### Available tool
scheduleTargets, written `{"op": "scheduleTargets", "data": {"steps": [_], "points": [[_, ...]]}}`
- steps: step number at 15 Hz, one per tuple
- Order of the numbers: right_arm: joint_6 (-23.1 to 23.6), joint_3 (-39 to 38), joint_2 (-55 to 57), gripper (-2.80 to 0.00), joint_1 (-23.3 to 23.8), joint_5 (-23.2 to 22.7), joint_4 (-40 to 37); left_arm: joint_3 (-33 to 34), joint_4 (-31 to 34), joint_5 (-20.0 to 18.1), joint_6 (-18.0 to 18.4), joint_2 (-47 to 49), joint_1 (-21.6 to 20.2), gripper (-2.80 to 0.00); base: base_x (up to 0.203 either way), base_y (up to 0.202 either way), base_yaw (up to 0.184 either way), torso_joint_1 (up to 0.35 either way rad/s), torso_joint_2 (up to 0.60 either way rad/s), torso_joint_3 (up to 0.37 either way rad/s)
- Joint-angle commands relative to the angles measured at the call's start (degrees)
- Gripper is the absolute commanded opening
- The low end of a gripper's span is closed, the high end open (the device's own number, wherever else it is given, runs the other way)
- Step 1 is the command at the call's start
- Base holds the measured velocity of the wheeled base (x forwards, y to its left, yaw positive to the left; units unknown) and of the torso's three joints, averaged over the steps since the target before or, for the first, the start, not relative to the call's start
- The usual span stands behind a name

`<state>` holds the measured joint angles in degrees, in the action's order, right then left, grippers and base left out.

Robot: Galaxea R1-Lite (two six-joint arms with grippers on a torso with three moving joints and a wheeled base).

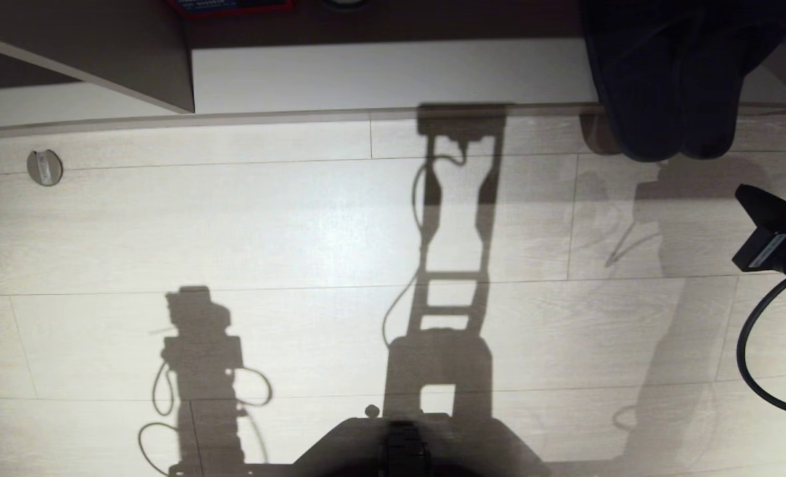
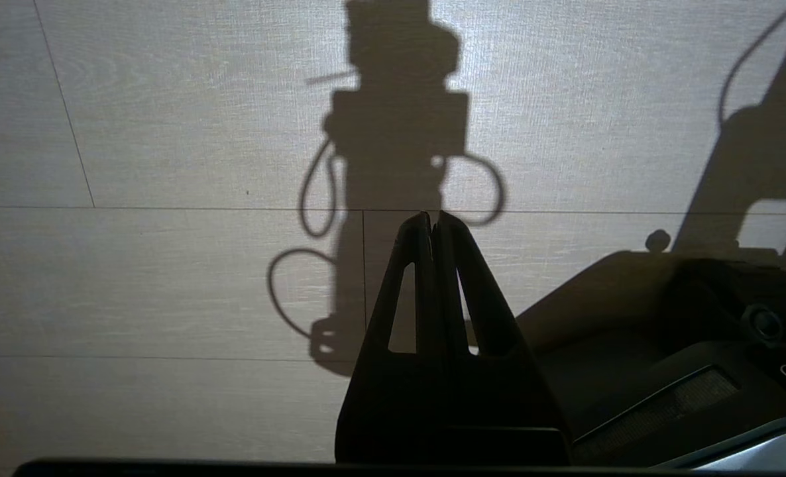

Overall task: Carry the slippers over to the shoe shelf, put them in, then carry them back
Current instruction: Pick up the slippers in the shoe cabinet

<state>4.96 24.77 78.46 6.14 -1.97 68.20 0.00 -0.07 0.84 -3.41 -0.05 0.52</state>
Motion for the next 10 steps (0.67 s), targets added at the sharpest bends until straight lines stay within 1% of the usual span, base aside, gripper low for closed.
{"op": "scheduleTargets", "data": {"steps": [1, 5, 8, 10], "points": [[0.0, 0.9, 2.0, -2.8, 0.0, 0.0, 1.9, 0.0, 0.0, 0.0, 0.0, 0.0, 0.0, -2.8, 0.0, 0.0, 0.0, 0.0, 0.0, 0.0], [0.1, 4.1, 7.4, -2.8, -0.1, 0.0, 9.8, 0.0, 0.0, 0.0, 0.0, 0.0, 0.0, -2.8, 0.0, 0.0, 0.0, 0.0, 0.0, 0.0], [0.1, 5.4, 8.5, -2.8, -0.1, 0.0, 10.8, 0.0, 0.0, 0.0, 0.0, 0.0, 0.0, -2.8, 0.0, 0.0, 0.0, 0.0, 0.0, 0.0], [0.2, 8.4, 10.7, -2.8, -0.1, 0.0, 11.0, 0.0, 0.0, 0.0, 0.0, 0.0, 0.0, -2.8, 0.0, 0.0, 0.0, 0.0, 0.0, 0.0]]}}
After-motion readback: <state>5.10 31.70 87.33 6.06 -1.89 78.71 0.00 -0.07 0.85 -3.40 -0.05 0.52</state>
